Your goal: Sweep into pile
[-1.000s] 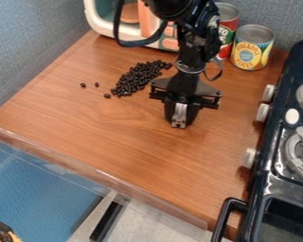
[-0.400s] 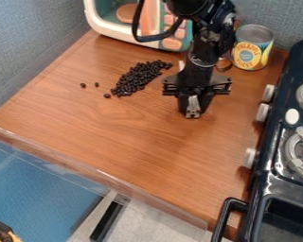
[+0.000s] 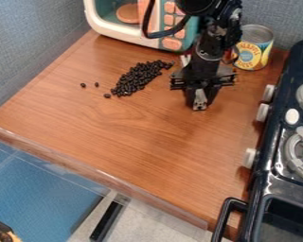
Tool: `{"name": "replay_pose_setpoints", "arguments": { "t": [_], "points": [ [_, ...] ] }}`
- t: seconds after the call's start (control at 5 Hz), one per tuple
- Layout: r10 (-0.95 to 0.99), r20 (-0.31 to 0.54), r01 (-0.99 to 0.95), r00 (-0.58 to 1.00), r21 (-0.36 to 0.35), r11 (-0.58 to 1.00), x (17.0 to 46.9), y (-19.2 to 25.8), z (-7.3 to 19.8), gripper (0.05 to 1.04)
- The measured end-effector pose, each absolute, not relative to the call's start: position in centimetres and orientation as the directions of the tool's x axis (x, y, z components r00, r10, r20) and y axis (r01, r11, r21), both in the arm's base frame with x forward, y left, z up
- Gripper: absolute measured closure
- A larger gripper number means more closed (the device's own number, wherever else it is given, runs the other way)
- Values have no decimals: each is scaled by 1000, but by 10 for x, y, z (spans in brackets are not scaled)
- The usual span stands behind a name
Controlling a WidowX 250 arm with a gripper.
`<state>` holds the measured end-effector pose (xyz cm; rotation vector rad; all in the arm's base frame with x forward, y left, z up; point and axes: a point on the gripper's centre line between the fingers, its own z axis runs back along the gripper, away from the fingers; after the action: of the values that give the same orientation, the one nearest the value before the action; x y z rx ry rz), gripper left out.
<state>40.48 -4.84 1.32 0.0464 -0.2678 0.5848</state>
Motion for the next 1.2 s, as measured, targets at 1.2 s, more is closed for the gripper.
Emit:
{"name": "replay_pose_setpoints", "arguments": {
  "t": [1.2],
  "points": [
    [611,331,-631,719,-58,774,412,-35,15,697]
  ]
}}
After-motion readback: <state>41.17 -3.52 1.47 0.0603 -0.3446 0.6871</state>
